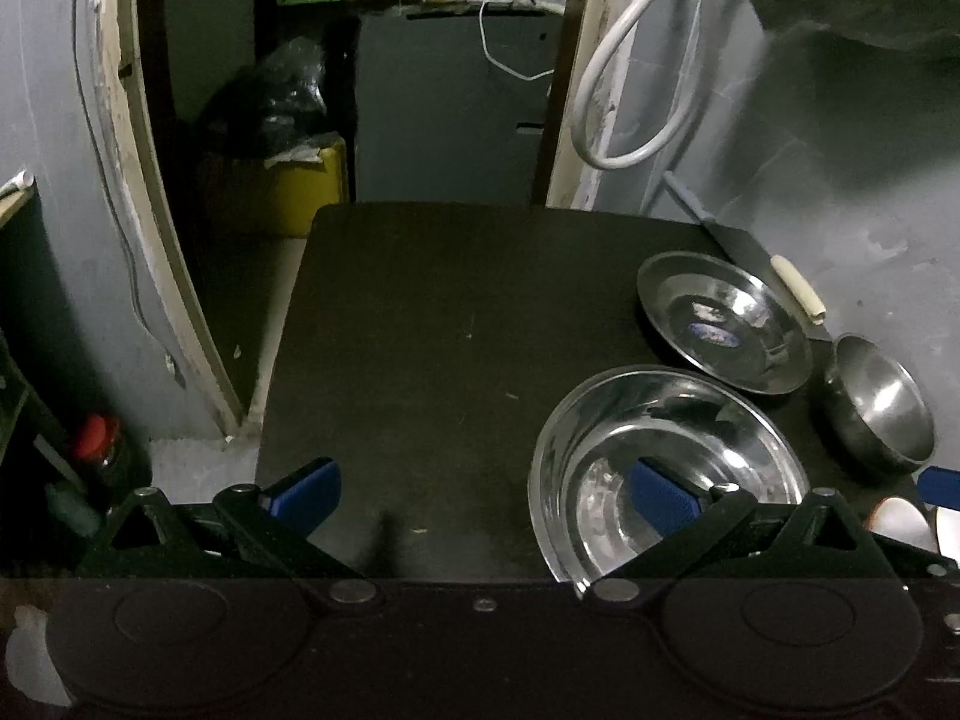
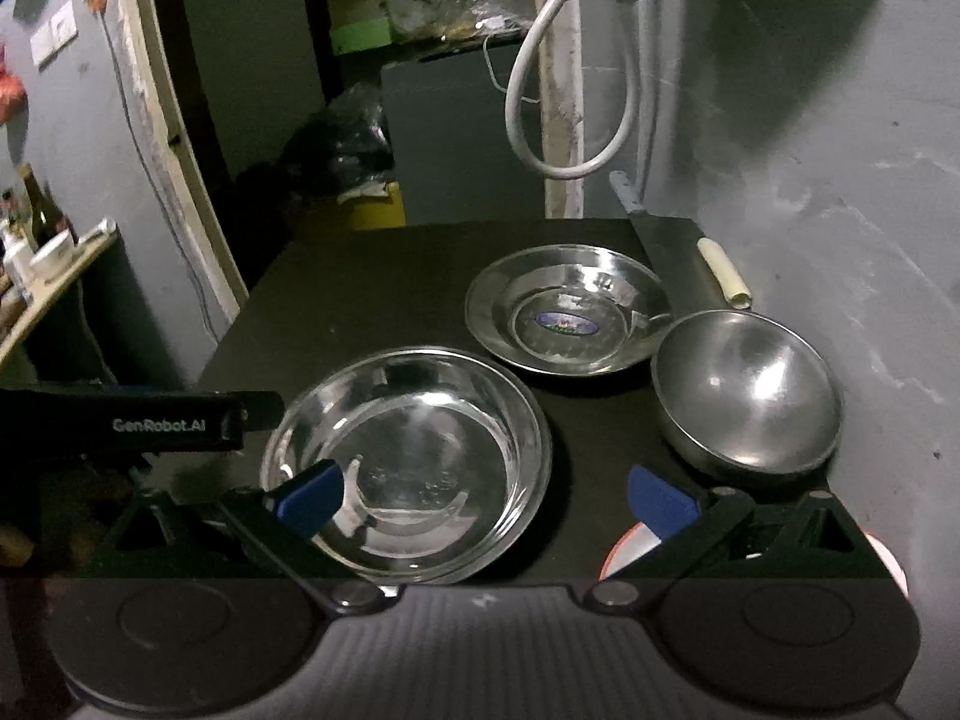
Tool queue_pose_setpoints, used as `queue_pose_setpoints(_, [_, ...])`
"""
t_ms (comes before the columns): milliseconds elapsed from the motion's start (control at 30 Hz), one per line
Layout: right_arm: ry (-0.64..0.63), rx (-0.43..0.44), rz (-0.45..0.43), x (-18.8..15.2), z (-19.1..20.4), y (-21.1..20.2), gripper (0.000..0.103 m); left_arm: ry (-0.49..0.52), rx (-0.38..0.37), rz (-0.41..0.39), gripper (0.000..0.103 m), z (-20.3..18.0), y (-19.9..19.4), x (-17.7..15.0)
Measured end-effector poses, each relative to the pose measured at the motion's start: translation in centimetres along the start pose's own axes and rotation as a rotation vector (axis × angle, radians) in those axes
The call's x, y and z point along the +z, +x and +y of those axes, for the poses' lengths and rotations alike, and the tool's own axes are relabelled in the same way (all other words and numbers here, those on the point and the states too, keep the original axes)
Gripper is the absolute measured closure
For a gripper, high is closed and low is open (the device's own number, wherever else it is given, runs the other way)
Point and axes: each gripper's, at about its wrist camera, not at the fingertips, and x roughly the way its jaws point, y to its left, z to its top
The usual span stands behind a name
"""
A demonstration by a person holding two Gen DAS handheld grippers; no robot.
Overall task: Organize plates and bowls
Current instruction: 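Move both grippers to the large steel plate and close on its rim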
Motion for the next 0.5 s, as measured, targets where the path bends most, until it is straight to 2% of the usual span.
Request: queue_pose_setpoints(500, [-0.060,0.003,0.076,0.0,-0.4,4.5,0.000,-0.092,-0.019,0.077,0.002,0.4,2.3,-0.7])
